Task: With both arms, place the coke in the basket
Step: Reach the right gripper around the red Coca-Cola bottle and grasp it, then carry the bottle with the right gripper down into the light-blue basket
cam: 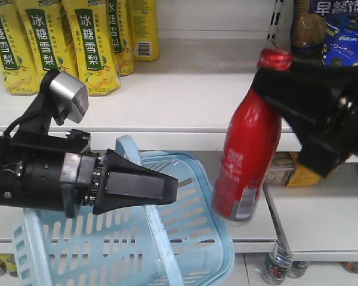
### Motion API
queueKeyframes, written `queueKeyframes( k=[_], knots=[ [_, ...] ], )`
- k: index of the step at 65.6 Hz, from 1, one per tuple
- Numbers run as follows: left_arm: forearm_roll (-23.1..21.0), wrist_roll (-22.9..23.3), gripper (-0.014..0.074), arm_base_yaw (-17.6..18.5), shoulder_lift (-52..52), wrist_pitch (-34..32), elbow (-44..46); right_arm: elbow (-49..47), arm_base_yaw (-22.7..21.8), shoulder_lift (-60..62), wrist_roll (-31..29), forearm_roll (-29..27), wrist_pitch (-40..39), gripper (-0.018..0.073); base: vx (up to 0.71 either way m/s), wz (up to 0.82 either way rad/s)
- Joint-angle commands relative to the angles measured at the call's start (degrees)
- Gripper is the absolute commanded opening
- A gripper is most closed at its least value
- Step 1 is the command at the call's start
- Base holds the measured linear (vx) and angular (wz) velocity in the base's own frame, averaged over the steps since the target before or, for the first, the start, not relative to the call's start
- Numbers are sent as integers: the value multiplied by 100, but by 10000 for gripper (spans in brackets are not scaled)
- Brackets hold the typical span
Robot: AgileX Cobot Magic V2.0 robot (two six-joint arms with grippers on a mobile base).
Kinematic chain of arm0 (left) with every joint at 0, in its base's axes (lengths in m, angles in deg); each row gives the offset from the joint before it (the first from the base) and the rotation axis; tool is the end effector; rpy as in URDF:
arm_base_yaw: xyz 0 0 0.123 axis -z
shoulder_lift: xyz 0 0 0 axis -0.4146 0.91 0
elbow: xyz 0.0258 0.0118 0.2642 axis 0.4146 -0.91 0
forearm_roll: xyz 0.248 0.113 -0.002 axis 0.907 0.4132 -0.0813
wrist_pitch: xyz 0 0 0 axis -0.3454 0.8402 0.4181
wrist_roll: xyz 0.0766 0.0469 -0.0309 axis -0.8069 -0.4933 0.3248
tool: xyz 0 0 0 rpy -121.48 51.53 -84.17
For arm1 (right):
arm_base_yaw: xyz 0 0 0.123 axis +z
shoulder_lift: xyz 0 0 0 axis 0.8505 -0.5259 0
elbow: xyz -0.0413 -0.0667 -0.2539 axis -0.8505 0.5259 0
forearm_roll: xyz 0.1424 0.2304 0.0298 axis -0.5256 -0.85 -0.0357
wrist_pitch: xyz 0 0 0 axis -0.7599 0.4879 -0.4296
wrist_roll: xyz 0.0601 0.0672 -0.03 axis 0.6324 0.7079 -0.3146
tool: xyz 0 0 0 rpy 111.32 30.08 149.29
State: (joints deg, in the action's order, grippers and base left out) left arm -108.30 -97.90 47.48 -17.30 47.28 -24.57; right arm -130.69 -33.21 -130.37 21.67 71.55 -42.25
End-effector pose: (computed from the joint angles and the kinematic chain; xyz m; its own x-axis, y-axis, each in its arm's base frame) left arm 0.2052 -0.1784 0.3289 -0.8722 0.0577 -0.4858 0.4874 0.1884 -0.8526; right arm 0.1838 0.1208 0.3784 -0.1148 0.1141 -0.9868 -0.6915 0.7041 0.1618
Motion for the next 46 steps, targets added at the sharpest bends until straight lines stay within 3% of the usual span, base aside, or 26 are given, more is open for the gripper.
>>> queueKeyframes(
  k=[1, 21, 46],
  knots=[
    [-520, -47, -6, 40, -155, 76, 148, 5, -27, -57, 120, -111, -156, -3, 0, 0],
    [-520, -47, -6, 40, -155, 76, 148, 51, -27, -1234, -35, -353, -467, -3, 0, 0],
    [-520, -47, -6, 40, -155, 76, 148, 51, -27, -1880, -180, -466, -751, 1, 0, 0]
  ],
)
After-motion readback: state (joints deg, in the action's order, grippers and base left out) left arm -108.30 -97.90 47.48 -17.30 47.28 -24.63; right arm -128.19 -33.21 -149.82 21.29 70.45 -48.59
